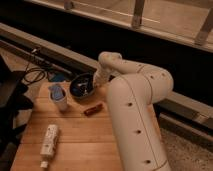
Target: Pick up the ceramic bowl
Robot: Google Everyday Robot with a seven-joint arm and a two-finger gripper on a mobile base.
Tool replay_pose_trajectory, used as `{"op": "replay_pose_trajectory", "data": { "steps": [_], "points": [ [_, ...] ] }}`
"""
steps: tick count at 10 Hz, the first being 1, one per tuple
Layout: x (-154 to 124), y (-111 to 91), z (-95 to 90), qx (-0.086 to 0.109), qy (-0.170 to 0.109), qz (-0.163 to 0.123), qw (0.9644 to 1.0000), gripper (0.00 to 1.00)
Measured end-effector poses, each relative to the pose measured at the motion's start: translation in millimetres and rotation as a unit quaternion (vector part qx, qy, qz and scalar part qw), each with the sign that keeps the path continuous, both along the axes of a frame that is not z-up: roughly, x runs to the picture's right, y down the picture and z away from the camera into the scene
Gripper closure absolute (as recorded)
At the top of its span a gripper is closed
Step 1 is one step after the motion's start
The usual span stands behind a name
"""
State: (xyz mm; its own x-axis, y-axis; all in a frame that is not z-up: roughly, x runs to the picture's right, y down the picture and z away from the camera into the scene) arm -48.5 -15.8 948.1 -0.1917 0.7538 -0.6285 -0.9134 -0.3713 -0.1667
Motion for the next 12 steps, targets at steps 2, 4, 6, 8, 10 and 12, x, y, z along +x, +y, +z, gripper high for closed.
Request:
{"op": "replay_pose_trajectory", "data": {
  "steps": [2, 4, 6, 8, 10, 12],
  "points": [
    [2, -19, -20.1, 0.008, -0.003, -0.007, 0.9999, 0.92],
    [12, -33, -33.1, 0.016, -0.002, -0.010, 0.9998, 0.92],
    [12, -42, -42.0, 0.020, -0.003, -0.013, 0.9997, 0.92],
    [5, -49, -51.8, 0.022, -0.007, -0.016, 0.9996, 0.92],
    [10, -55, -58.3, 0.023, -0.006, -0.015, 0.9996, 0.92],
    [15, -59, -63.4, 0.025, -0.007, -0.017, 0.9995, 0.92]
  ]
}}
